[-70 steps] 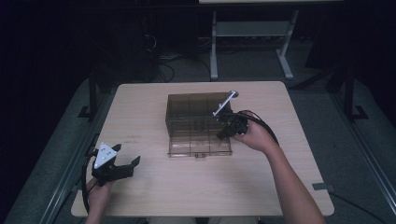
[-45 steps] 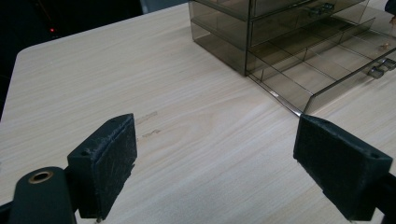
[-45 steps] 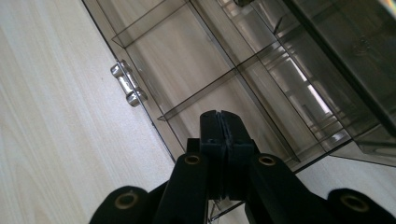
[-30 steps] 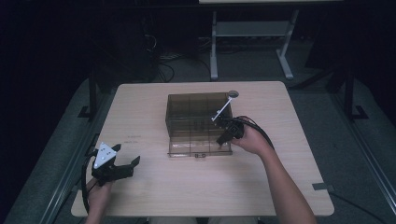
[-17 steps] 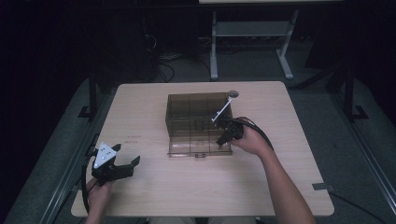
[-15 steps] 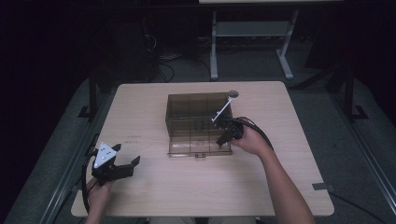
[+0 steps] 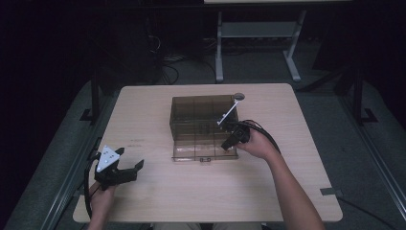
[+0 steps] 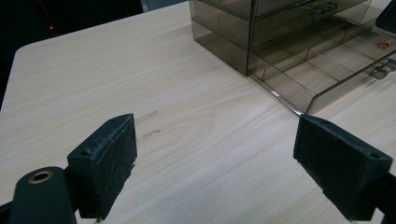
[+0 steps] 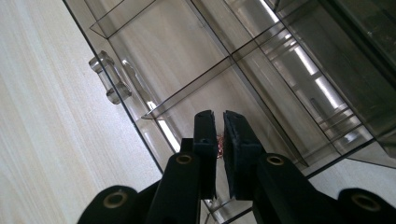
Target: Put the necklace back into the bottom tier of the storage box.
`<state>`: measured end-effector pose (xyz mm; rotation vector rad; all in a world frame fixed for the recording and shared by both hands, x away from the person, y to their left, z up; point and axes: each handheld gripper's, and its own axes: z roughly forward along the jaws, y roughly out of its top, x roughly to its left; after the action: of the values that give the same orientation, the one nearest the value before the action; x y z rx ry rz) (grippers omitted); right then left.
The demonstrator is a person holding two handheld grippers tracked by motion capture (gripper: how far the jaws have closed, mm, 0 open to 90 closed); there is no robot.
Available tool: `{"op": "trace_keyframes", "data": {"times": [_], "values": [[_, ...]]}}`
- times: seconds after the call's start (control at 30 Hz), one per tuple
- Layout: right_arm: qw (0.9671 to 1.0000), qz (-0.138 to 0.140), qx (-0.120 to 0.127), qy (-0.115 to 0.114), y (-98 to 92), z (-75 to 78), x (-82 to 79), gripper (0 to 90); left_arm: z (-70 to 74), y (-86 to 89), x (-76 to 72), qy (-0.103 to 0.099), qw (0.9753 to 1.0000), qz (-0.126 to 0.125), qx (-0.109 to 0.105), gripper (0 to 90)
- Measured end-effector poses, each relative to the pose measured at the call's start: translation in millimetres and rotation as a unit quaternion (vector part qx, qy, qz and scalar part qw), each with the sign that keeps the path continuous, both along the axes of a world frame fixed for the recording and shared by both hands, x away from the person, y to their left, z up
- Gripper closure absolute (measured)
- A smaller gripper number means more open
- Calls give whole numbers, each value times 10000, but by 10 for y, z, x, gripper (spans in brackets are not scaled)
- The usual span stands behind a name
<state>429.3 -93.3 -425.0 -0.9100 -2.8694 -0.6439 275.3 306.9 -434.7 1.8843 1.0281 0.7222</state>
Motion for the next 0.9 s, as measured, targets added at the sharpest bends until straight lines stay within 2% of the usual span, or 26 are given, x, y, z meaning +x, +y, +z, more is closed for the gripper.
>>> {"op": "trace_keyframes", "data": {"times": [0.4, 0.6, 0.67, 0.9], "values": [[9997, 74, 125, -197, -2, 105, -73, 756, -5, -5, 1, 21, 10000, 6, -6, 129], [9993, 39, 238, -279, -61, 168, -101, 683, -8, -10, -4, -5, 10000, -16, -22, 129], [9993, 25, 235, -280, -66, 173, -108, 676, -9, -12, -5, -12, 10000, -19, -7, 129], [9991, 45, 228, -358, -107, 184, -154, 559, -7, -32, -15, -9, 10000, -33, 21, 129]]}}
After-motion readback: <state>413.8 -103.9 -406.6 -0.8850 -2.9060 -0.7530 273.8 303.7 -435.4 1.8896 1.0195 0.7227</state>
